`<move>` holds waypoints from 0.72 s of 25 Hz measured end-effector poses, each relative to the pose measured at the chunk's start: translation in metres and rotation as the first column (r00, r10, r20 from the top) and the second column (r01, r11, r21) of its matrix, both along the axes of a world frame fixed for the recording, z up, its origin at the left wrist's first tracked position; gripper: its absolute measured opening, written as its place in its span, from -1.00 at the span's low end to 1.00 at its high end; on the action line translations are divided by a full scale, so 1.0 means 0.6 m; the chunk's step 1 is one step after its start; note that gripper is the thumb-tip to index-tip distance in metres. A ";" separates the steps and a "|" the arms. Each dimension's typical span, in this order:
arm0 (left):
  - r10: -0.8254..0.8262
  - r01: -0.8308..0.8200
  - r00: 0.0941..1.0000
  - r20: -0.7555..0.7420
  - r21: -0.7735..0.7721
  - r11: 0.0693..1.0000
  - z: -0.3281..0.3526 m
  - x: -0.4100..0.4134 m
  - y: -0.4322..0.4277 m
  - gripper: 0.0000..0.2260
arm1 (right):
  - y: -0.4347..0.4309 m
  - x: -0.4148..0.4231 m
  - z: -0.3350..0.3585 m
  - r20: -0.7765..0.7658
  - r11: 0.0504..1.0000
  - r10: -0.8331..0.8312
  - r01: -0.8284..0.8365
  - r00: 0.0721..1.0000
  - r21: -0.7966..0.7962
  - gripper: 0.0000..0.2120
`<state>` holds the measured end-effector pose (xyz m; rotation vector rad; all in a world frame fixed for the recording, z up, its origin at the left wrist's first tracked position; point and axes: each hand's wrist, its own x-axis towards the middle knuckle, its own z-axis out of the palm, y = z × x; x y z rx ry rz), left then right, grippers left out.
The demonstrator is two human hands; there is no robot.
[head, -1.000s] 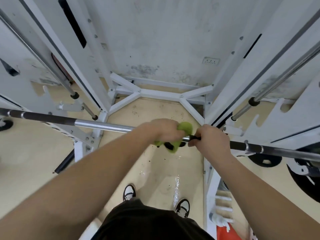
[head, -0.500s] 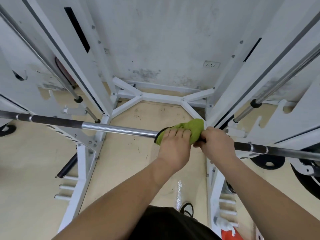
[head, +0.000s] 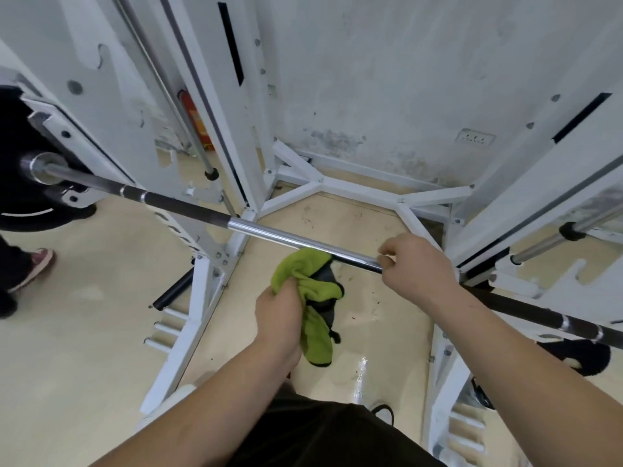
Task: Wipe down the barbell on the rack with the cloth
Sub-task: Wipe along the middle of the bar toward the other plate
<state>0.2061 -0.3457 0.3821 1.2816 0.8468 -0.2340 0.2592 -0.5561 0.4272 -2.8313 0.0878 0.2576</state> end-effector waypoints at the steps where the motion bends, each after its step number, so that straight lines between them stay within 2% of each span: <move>1: 0.059 -0.059 0.998 0.001 -0.054 0.997 0.004 0.001 0.014 -0.81 | 0.009 0.001 -0.004 0.021 1.000 0.012 -0.012 1.000 -0.004 -0.77; 4: 0.116 -0.110 0.990 0.082 -0.072 0.991 0.018 0.042 0.023 -0.80 | 0.028 0.009 -0.010 0.096 0.998 -0.001 0.007 0.995 -0.060 -0.74; 6: 0.136 -0.134 0.985 0.103 -0.028 0.991 0.026 0.075 -0.004 -0.70 | 0.028 0.012 -0.014 0.090 0.998 -0.020 0.025 0.996 -0.050 -0.74; 8: 0.143 -0.136 0.987 0.076 -0.091 0.987 0.020 0.089 -0.041 -0.68 | 0.019 0.009 -0.018 0.048 0.999 -0.045 0.046 0.998 -0.029 -0.74; 9: 0.108 -0.101 0.992 0.058 -0.122 0.987 0.008 0.083 -0.059 -0.68 | 0.012 0.004 -0.020 0.032 0.998 -0.062 0.063 0.998 -0.022 -0.74; 12: -0.187 0.176 0.982 -0.039 -0.191 0.966 -0.011 0.035 -0.118 -0.78 | -0.008 -0.015 -0.025 0.029 0.993 -0.118 0.118 0.993 -0.003 -0.72; 13: -0.219 0.202 0.973 -0.076 -0.187 0.961 -0.008 0.028 -0.128 -0.81 | -0.014 -0.021 -0.026 0.035 0.992 -0.124 0.124 0.992 0.004 -0.71; 16: -0.112 0.104 0.993 -0.024 -0.206 0.973 0.007 0.057 -0.104 -0.84 | -0.023 -0.025 -0.026 0.083 0.992 -0.128 0.127 0.988 0.012 -0.72; 18: 0.063 -0.059 0.998 0.026 -0.138 0.989 0.009 0.108 -0.039 -0.83 | -0.013 -0.012 -0.026 0.109 0.992 -0.122 0.120 0.986 0.023 -0.72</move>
